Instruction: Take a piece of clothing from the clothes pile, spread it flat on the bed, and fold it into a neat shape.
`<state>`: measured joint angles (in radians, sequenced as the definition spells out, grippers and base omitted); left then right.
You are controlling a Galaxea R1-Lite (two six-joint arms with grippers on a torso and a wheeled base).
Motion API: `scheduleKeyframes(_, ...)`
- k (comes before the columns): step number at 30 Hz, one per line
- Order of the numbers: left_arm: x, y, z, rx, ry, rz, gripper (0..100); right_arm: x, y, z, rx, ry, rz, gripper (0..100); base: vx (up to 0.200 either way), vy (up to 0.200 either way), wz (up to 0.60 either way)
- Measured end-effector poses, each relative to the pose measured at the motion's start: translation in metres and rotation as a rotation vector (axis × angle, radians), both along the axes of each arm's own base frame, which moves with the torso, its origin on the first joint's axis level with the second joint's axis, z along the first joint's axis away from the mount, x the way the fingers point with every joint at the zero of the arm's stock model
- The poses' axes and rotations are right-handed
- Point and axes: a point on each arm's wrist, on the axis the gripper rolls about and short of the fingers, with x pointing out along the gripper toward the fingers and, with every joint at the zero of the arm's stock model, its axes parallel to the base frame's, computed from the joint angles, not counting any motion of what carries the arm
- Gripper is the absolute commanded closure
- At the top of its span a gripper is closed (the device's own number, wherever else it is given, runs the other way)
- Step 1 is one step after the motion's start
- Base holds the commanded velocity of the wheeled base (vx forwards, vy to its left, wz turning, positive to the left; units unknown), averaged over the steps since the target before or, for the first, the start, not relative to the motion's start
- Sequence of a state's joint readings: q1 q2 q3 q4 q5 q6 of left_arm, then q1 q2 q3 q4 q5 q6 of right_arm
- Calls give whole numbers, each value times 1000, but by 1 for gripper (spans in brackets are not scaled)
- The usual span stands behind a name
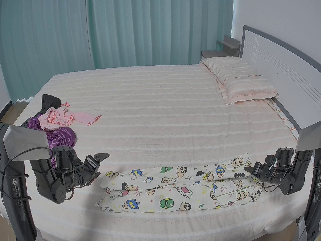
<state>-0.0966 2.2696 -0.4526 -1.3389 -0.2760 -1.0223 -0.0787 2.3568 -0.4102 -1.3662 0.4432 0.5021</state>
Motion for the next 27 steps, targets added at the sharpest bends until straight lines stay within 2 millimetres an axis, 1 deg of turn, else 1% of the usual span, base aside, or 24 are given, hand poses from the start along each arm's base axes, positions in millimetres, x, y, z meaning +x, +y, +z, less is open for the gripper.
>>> scheduleKeyframes(1,0,0,0,0,0,0,0,0,0,-1,-2,3,2,100,0,0,0)
scheduleKeyframes(2,0,0,0,-1,0,-1,0,0,0,-3,-3,7,4,0,0,0,0)
scheduleKeyframes(6,0,-1,-1,16,-4,-9,0,0,0,-6,-4,15,2,0,0,0,0)
scheduleKeyframes(11,-4,-6,-5,83,-10,-52,0,0,-1,-5,-6,4,-8,0,0,0,0)
scheduleKeyframes(15,-9,-14,-7,121,2,-69,0,1,-4,3,-9,-25,-21,0,0,0,0)
scheduleKeyframes(20,-12,-22,-11,225,8,-88,0,-1,-6,15,-10,-57,-30,0,0,0,0)
scheduleKeyframes(27,-15,-26,-13,264,6,-127,0,-2,-6,19,-9,-67,-32,0,0,0,0)
